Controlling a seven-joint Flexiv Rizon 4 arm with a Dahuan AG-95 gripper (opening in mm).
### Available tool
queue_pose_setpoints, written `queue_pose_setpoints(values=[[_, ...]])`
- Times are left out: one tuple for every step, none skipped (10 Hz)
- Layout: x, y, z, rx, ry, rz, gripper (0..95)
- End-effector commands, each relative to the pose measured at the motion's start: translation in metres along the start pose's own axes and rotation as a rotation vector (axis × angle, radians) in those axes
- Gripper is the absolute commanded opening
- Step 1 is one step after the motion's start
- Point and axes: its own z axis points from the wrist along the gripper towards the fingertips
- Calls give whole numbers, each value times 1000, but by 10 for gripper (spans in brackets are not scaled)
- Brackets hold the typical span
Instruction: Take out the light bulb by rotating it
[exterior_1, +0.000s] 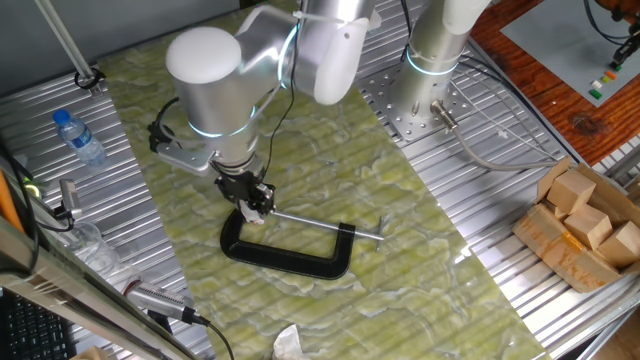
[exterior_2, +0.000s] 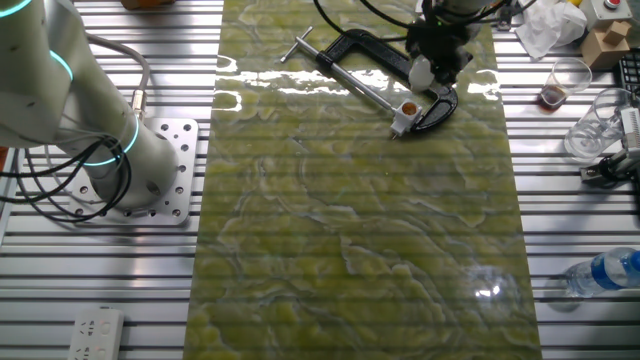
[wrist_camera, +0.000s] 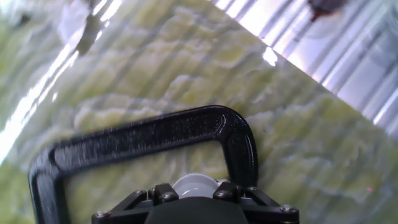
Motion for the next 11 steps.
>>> queue_pose_setpoints(values=[[-4, 5, 10, -7, -18, 136, 0], [-3, 4, 13, -5, -21, 141, 0], [-3, 4, 16, -2, -27, 141, 0], [-2, 4, 21, 4, -41, 137, 0], [-2, 3, 23, 6, -45, 134, 0], [-2, 3, 27, 7, -51, 127, 0], [-1, 3, 31, 8, -61, 121, 0], [-1, 3, 34, 9, -66, 113, 0], [0, 3, 35, 10, -66, 110, 0], [0, 2, 37, 12, -68, 103, 0], [-1, 2, 38, 13, -68, 100, 0]])
